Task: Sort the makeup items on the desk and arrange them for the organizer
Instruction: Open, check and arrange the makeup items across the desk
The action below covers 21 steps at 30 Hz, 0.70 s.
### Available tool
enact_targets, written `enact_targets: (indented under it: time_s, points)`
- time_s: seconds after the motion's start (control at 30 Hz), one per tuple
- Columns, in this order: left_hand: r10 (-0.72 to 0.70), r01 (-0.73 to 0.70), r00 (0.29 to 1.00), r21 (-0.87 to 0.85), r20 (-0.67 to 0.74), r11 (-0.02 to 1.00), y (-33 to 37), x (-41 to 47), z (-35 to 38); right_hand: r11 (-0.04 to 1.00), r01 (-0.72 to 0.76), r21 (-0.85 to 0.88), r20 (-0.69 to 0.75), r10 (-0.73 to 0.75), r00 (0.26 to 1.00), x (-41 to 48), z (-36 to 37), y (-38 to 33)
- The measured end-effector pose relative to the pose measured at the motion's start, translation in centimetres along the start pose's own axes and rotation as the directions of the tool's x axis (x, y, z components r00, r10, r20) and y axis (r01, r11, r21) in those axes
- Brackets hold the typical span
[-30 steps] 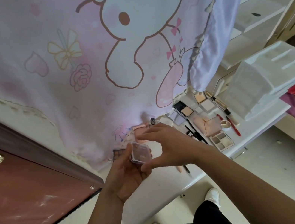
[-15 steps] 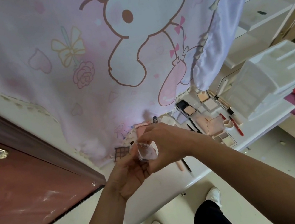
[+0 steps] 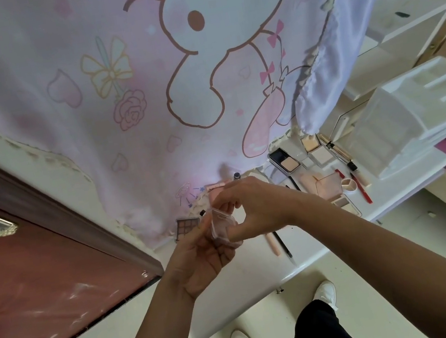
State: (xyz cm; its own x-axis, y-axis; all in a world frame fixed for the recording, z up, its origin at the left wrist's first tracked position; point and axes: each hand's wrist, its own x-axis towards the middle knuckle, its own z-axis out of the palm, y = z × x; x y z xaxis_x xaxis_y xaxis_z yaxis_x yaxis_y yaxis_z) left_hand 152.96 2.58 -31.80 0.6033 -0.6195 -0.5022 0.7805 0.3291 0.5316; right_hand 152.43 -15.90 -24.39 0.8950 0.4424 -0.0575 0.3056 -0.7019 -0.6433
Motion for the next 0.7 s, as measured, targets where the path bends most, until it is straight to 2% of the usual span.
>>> enact_targets:
  time_s: [0.13, 0.33, 0.5, 0.7]
  points:
    - [-0.018, 0.016, 0.998, -0.024, -0.067, 1.000, 0.3, -0.2, 0.1, 1.000, 0.004, 0.009, 0.041, -0.005, 0.999, -0.3, -0.1, 0.1]
    - [-0.013, 0.015, 0.998, 0.034, -0.066, 0.999, 0.5, -0.2, -0.2, 0.997, -0.006, 0.075, 0.080, 0.000, 0.997, -0.3, -0.5, 0.1]
    - [-0.006, 0.012, 0.995, 0.057, -0.101, 0.998, 0.1, 0.0, -0.4, 0.999, -0.035, 0.034, 0.123, 0.031, 0.992, -0.1, -0.1, 0.2]
    - [-0.011, 0.010, 1.000, 0.122, 0.009, 0.992, -0.2, -0.4, 0.2, 0.997, -0.063, 0.032, 0.033, 0.062, 0.998, 0.1, 0.0, 1.3]
